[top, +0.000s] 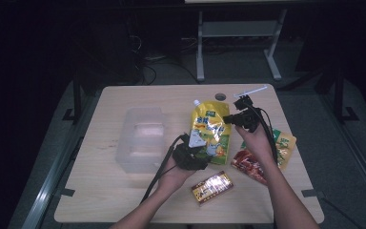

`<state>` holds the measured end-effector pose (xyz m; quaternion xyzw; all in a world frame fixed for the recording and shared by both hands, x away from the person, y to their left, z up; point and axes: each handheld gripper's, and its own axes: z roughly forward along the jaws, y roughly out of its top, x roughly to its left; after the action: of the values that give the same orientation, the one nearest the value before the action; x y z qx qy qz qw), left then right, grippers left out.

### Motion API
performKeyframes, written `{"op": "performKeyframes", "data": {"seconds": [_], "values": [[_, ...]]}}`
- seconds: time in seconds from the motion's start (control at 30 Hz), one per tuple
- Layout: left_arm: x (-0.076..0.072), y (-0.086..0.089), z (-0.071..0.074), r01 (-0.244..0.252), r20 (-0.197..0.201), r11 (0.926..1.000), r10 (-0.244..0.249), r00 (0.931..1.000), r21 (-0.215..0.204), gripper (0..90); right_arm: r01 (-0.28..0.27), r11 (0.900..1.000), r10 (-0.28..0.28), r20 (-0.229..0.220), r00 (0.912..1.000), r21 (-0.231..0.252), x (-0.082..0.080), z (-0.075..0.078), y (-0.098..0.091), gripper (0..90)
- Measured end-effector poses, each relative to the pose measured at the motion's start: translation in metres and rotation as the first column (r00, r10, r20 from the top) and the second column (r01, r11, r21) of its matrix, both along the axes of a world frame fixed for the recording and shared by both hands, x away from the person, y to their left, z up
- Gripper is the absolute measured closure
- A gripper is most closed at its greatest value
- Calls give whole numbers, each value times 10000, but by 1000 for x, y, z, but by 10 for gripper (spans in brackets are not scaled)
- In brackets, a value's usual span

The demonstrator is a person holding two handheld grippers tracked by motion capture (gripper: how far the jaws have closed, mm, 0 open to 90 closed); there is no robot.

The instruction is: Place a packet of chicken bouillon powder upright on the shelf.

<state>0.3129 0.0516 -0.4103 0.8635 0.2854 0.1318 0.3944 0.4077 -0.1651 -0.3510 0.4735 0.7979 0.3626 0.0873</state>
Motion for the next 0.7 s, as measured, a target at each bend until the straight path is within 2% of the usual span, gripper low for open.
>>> {"op": "performKeyframes", "data": {"seconds": [0.2,0.23,0.37,0.43,0.53,0.7], "values": [[-13,6,2,190,315,9997,-194,9993,138,454,-462,9989,462,461,9979,-13,-7,18,12,900],[-16,7,2,227,261,9997,-228,9994,58,449,-663,9978,664,620,9959,-38,-9,22,16,900],[-29,12,2,508,518,9986,-515,9973,139,434,-1126,9936,1127,849,9900,-56,-16,32,24,900],[-34,16,1,627,577,9980,-630,9963,59,428,-1269,9919,1270,945,9874,-78,-18,36,26,900],[-40,25,1,739,517,9968,-723,9960,-294,421,-1340,9908,1353,1103,9846,-197,-21,41,30,900],[-47,37,1,677,531,9952,-640,9965,-705,409,-1409,9893,1445,1223,9819,-376,-21,47,33,900]]}}
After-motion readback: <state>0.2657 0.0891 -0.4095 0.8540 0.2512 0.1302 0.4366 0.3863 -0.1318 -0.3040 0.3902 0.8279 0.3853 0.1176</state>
